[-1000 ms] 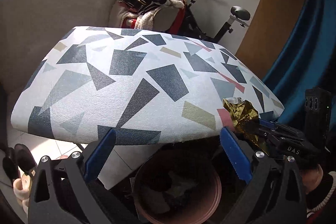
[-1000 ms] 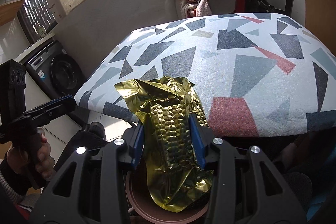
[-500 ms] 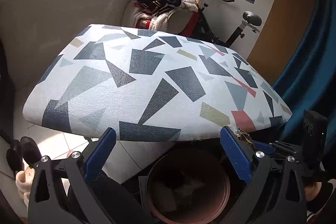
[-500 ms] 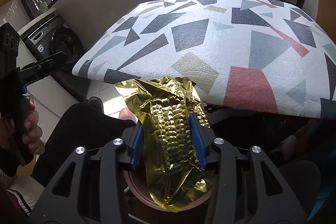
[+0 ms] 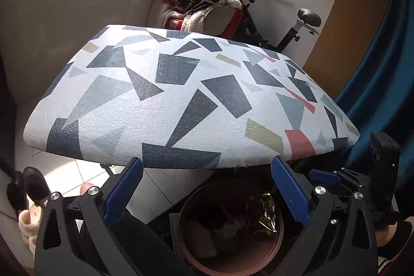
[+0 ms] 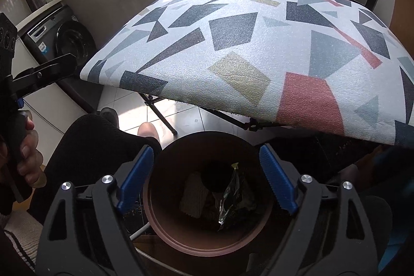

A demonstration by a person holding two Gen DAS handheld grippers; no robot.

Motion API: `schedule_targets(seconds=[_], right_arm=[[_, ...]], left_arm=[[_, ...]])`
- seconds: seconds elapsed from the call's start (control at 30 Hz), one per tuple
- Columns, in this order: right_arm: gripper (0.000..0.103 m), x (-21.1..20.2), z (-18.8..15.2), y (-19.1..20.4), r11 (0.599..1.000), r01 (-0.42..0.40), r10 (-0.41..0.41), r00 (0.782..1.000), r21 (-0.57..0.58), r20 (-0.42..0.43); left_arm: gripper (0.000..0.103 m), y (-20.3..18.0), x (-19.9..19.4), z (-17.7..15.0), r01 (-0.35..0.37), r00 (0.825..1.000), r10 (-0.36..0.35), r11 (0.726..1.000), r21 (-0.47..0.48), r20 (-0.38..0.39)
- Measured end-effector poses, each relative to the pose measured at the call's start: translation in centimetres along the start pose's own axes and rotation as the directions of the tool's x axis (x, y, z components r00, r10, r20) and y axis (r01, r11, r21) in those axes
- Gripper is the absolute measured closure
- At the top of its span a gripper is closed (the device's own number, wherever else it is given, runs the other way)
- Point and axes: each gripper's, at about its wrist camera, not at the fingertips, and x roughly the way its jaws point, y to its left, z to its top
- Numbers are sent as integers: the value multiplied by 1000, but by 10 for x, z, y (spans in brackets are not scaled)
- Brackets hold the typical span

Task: Collect trash

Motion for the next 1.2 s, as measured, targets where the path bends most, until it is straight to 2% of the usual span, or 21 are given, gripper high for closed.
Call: schedule_targets(seconds=[0.23,0.5,0.63,0.87,1.07,1.13,1.2], right_arm=[[9,-5,6,-9,996,83,-83,996,16,22],[6,-41,42,-19,990,142,-144,981,23,130],[6,-68,67,-24,983,181,-183,962,28,202],[6,-117,101,-28,974,225,-224,918,36,327],[6,-142,112,-25,968,251,-242,892,25,383],[6,-147,113,-25,965,262,-249,885,22,394],[6,-150,113,-25,963,267,-253,880,23,402]], left_arm=[[6,-8,0,5,-12,1000,12,1000,28,-3],[6,-35,-19,40,-67,994,55,989,131,93],[6,-44,-36,60,-95,984,70,984,151,163],[6,-55,-68,92,-98,965,53,982,162,258],[6,-57,-83,106,-82,955,35,986,146,293],[6,-58,-85,109,-102,953,57,986,135,298],[6,-58,-85,110,-86,956,45,988,131,289]])
